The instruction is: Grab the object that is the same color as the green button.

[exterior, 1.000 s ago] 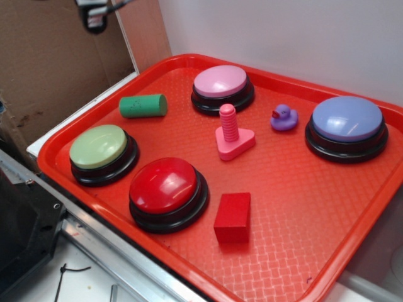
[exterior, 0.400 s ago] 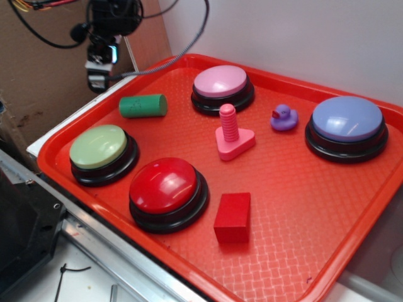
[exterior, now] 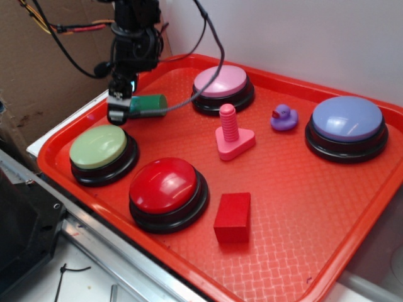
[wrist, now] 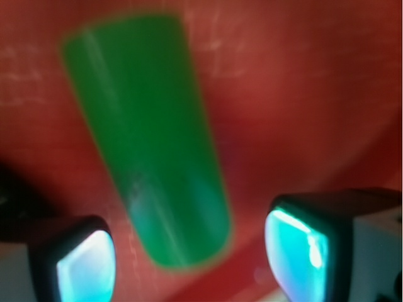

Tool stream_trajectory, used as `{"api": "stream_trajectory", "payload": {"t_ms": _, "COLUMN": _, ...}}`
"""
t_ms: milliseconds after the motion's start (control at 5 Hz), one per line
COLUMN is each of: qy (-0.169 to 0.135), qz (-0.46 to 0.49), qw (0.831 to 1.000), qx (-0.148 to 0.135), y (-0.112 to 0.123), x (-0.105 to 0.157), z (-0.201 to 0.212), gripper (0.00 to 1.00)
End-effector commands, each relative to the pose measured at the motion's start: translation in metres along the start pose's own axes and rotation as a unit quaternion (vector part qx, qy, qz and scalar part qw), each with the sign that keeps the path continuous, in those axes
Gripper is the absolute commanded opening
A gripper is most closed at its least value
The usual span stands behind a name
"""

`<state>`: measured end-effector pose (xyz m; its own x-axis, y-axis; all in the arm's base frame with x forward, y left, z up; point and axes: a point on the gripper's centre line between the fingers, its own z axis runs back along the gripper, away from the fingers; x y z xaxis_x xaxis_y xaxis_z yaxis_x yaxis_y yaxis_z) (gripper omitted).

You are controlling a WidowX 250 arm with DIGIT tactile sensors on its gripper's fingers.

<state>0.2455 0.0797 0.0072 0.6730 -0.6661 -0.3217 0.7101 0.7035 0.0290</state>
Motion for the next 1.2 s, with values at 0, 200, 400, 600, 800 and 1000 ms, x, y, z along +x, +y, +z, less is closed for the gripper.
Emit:
{"api": "stream_trajectory", "payload": {"t_ms": 0, "qy": 0.010, "qz": 0.050, "qw": 0.998, "qx": -0.029, "y": 0.001, "x": 0.005, "z": -0.024, "gripper": 0.00}}
{"api": "stream_trajectory", "payload": {"t_ms": 200, "qy": 0.004, "qz": 0.059, "qw": 0.998, "qx": -0.029, "y": 0.002, "x": 0.003, "z": -0.022, "gripper": 0.00}}
{"api": "stream_trajectory", "payload": {"t_ms": 400, "qy": -0.018, "qz": 0.073, "qw": 0.997, "qx": -0.031, "y": 0.001, "x": 0.001, "z": -0.011, "gripper": 0.00}}
{"api": "stream_trajectory", "payload": {"t_ms": 600, "qy": -0.052, "qz": 0.145, "qw": 0.987, "qx": -0.045, "y": -0.005, "x": -0.007, "z": 0.025, "gripper": 0.00}}
{"api": "stream_trajectory", "payload": {"t_ms": 800, "qy": -0.153, "qz": 0.267, "qw": 0.950, "qx": -0.045, "y": -0.046, "x": -0.015, "z": 0.076, "gripper": 0.00}}
{"api": "stream_trajectory", "payload": {"t_ms": 1000, "qy": -0.194, "qz": 0.379, "qw": 0.900, "qx": -0.088, "y": -0.087, "x": -0.023, "z": 0.130, "gripper": 0.00}}
